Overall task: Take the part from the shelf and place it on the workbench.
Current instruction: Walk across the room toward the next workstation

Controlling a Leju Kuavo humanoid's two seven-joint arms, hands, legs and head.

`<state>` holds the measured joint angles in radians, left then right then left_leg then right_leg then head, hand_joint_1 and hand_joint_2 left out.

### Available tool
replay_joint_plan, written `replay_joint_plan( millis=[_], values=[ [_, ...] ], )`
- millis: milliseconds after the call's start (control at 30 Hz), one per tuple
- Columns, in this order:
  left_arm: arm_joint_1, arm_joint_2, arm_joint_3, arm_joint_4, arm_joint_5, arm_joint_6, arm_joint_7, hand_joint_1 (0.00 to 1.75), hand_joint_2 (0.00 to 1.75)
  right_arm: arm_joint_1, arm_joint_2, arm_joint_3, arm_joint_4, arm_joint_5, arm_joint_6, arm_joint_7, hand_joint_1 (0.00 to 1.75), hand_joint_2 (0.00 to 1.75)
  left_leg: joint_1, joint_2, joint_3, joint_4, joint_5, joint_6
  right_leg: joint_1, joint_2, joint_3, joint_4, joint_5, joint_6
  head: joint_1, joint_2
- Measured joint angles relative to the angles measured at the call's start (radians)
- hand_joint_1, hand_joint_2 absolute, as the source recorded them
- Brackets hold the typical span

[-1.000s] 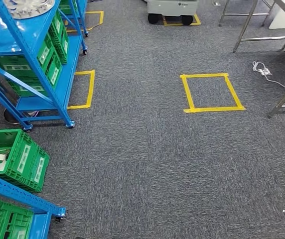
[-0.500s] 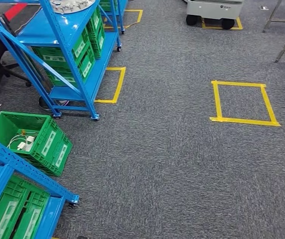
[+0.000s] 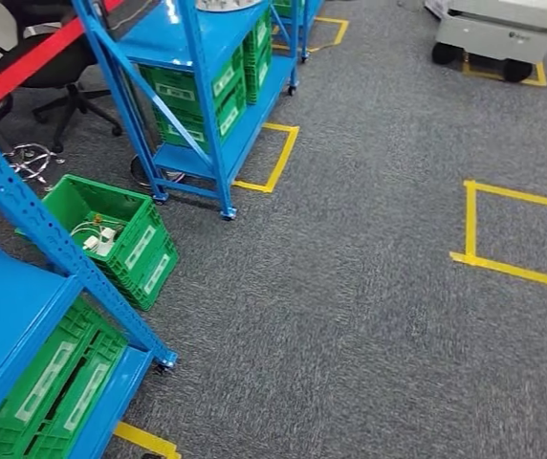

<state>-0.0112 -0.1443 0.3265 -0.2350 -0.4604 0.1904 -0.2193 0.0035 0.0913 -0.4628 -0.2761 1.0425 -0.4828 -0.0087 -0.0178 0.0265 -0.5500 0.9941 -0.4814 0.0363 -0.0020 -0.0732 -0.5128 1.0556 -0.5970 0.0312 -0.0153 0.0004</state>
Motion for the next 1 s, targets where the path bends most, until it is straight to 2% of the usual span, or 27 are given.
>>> replay_joint_plan(
  millis=[33,67,100,133,167,200,233,267,300,333,367,400,433,467,500,567,600,633,667,700,733,767,800,867,933,967,1000],
  values=[
    [-0.001,-0.001,0.000,0.000,0.000,0.000,0.000,0.00,0.00,0.000,0.000,0.000,0.000,0.001,-0.001,0.000,0.00,0.00,0.003,-0.011,0.001,-0.003,0.002,0.002,-0.002,0.035,-0.029,0.057,-0.029,0.003,0.002,0.000],
    [-0.003,-0.001,0.000,0.000,0.000,-0.001,0.000,0.00,0.00,0.001,0.000,0.000,0.001,0.001,-0.002,0.000,0.00,0.00,0.005,-0.024,0.000,-0.003,0.002,0.003,-0.004,0.057,-0.065,0.128,-0.060,0.005,0.004,0.000],
    [-0.004,-0.002,0.000,0.000,0.000,-0.001,0.000,0.00,0.00,0.003,0.000,0.000,0.001,0.001,-0.002,0.001,0.00,0.00,0.005,-0.038,0.000,-0.003,0.002,0.004,-0.005,0.067,-0.101,0.193,-0.080,0.007,0.005,0.000],
    [-0.004,-0.003,0.000,0.000,0.000,-0.002,0.000,0.00,0.00,0.004,0.000,0.000,0.002,0.001,-0.002,0.001,0.00,0.00,0.006,-0.052,0.001,-0.003,0.002,0.004,-0.007,0.071,-0.125,0.229,-0.080,0.009,0.005,0.000],
    [-0.003,-0.003,0.000,0.000,0.000,-0.002,0.000,0.00,0.00,0.005,0.000,0.000,0.002,0.002,-0.002,0.002,0.00,0.00,0.007,-0.067,0.002,-0.002,0.002,0.004,-0.009,0.073,-0.132,0.227,-0.061,0.011,0.005,0.000],
    [-0.002,-0.003,0.001,0.000,0.000,-0.002,0.000,0.00,0.00,0.005,0.000,0.000,0.002,0.003,-0.002,0.003,0.00,0.00,0.009,-0.081,0.005,-0.002,0.000,0.001,-0.012,0.077,-0.119,0.184,-0.022,0.013,0.005,0.000],
    [-0.001,-0.003,0.001,0.000,0.000,-0.002,0.000,0.00,0.00,0.005,0.000,0.000,0.002,0.005,-0.003,0.003,0.00,0.00,0.011,-0.094,0.008,0.000,-0.002,-0.003,-0.016,0.091,-0.093,0.115,0.022,0.017,0.005,0.000],
    [-0.001,-0.003,0.001,0.000,0.000,-0.002,0.000,0.00,0.00,0.004,0.000,0.000,0.003,0.006,-0.003,0.003,0.00,0.00,0.012,-0.107,0.008,0.004,-0.005,-0.009,-0.021,0.119,-0.065,0.048,0.052,0.020,0.007,0.000],
    [-0.003,-0.003,0.002,0.000,0.000,-0.002,0.000,0.00,0.00,0.004,0.000,0.000,0.005,0.008,-0.003,0.003,0.00,0.00,0.012,-0.119,0.005,0.008,-0.007,-0.015,-0.025,0.145,-0.040,-0.002,0.068,0.020,0.007,0.000],
    [-0.004,-0.002,0.002,0.000,0.000,-0.002,0.000,0.00,0.00,0.004,0.000,0.000,0.006,0.010,-0.004,0.002,0.00,0.00,0.013,-0.131,0.000,0.012,-0.007,-0.022,-0.027,0.165,-0.027,-0.029,0.070,0.019,0.008,0.000],
    [-0.005,-0.002,0.003,0.000,0.001,-0.002,0.000,0.00,0.00,0.004,0.001,0.001,0.008,0.011,-0.005,0.002,0.00,0.00,0.014,-0.143,-0.005,0.014,-0.005,-0.028,-0.027,0.172,-0.022,-0.034,0.065,0.014,0.008,0.000],
    [-0.004,-0.002,0.004,0.000,0.001,-0.002,0.000,0.00,0.00,0.003,0.001,0.001,0.008,0.012,-0.006,0.002,0.00,0.00,0.016,-0.156,-0.010,0.015,-0.002,-0.033,-0.026,0.161,-0.019,-0.036,0.064,0.006,0.007,0.000],
    [-0.002,-0.002,0.005,0.000,0.002,-0.002,0.000,0.00,0.00,0.003,0.001,0.002,0.008,0.014,-0.007,0.003,0.00,0.00,0.018,-0.158,-0.013,0.017,-0.003,-0.038,-0.025,0.148,-0.018,-0.038,0.066,0.000,0.007,0.000],
    [0.000,-0.002,0.006,0.000,0.003,-0.002,0.000,0.00,0.00,0.003,0.002,0.002,0.008,0.015,-0.008,0.003,0.00,0.00,0.017,-0.143,-0.020,0.030,-0.012,-0.042,-0.025,0.135,-0.016,-0.040,0.067,-0.008,0.003,0.000],
    [0.000,-0.002,0.007,0.000,0.003,-0.002,0.000,0.00,0.00,0.003,0.002,0.003,0.008,0.016,-0.009,0.003,0.00,0.00,0.017,-0.117,-0.035,0.061,-0.032,-0.047,-0.025,0.120,-0.014,-0.042,0.068,-0.015,-0.001,0.000],
    [-0.003,-0.002,0.007,0.000,0.004,-0.003,0.000,0.00,0.00,0.005,0.002,0.003,0.008,0.017,-0.011,0.003,0.00,0.00,0.016,-0.055,-0.094,0.182,-0.095,-0.054,-0.020,0.087,-0.012,-0.044,0.065,-0.025,-0.009,0.000],
    [-0.004,-0.003,0.007,0.000,0.005,-0.003,0.000,0.00,0.00,0.006,0.002,0.003,0.008,0.018,-0.012,0.003,0.00,0.00,0.018,-0.041,-0.127,0.250,-0.121,-0.056,-0.017,0.070,-0.011,-0.044,0.063,-0.028,-0.009,0.000],
    [-0.004,-0.003,0.007,0.000,0.006,-0.004,0.000,0.00,0.00,0.007,0.002,0.003,0.008,0.018,-0.012,0.003,0.00,0.00,0.018,-0.035,-0.149,0.295,-0.132,-0.056,-0.015,0.053,-0.010,-0.044,0.061,-0.030,-0.009,0.000],
    [-0.002,-0.002,0.008,0.000,0.006,-0.005,-0.001,0.00,0.00,0.007,0.002,0.003,0.008,0.018,-0.012,0.003,0.00,0.00,0.018,-0.033,-0.153,0.304,-0.122,-0.054,-0.013,0.039,-0.008,-0.044,0.058,-0.031,-0.010,0.000],
    [0.000,-0.002,0.008,0.000,0.007,-0.006,-0.001,0.00,0.00,0.006,0.002,0.003,0.008,0.019,-0.013,0.003,0.00,0.00,0.017,-0.030,-0.137,0.273,-0.095,-0.050,-0.011,0.026,-0.005,-0.044,0.056,-0.031,-0.010,0.000],
    [0.001,-0.002,0.008,0.000,0.007,-0.007,-0.001,0.00,0.00,0.004,0.002,0.003,0.008,0.019,-0.013,0.003,0.00,0.00,0.014,-0.021,-0.105,0.210,-0.056,-0.043,-0.009,0.014,0.000,-0.044,0.052,-0.030,-0.010,0.000],
    [0.002,-0.001,0.008,0.000,0.008,-0.007,-0.002,0.00,0.00,0.003,0.002,0.004,0.008,0.020,-0.014,0.003,0.00,0.00,0.008,0.002,-0.069,0.140,-0.026,-0.033,-0.008,0.002,0.003,-0.045,0.049,-0.028,-0.009,0.000],
    [0.000,-0.001,0.008,0.000,0.009,-0.007,-0.003,0.00,0.00,0.003,0.003,0.004,0.008,0.021,-0.015,0.003,0.00,0.00,0.001,0.025,-0.038,0.080,-0.008,-0.024,-0.005,-0.008,0.007,-0.045,0.044,-0.025,-0.010,0.000],
    [-0.003,0.000,0.009,0.000,0.011,-0.006,-0.004,0.00,0.00,0.001,0.003,0.004,0.008,0.022,-0.018,0.001,0.00,0.00,-0.011,0.052,-0.013,0.028,-0.006,-0.012,-0.002,-0.031,0.012,-0.048,0.038,-0.017,-0.010,0.000],
    [0.000,0.000,0.010,0.000,0.013,-0.003,-0.005,0.00,0.00,-0.003,0.003,0.004,0.008,0.024,-0.020,-0.001,0.00,0.00,-0.008,0.032,-0.011,0.014,-0.002,-0.008,-0.001,-0.050,0.021,-0.052,0.034,-0.010,-0.012,0.000],
    [0.003,0.000,0.010,0.000,0.014,-0.002,-0.005,0.00,0.00,-0.004,0.003,0.004,0.008,0.026,-0.021,-0.002,0.00,0.00,-0.004,0.021,-0.006,0.005,0.002,-0.005,-0.001,-0.038,0.021,-0.046,0.026,-0.006,-0.010,0.000],
    [0.005,0.000,0.011,0.000,0.015,-0.001,-0.005,0.00,0.00,-0.004,0.003,0.004,0.008,0.027,-0.023,-0.003,0.00,0.00,0.001,0.010,-0.001,-0.003,0.006,-0.002,-0.002,-0.014,0.012,-0.022,0.010,-0.003,-0.008,0.000]
  ],
)
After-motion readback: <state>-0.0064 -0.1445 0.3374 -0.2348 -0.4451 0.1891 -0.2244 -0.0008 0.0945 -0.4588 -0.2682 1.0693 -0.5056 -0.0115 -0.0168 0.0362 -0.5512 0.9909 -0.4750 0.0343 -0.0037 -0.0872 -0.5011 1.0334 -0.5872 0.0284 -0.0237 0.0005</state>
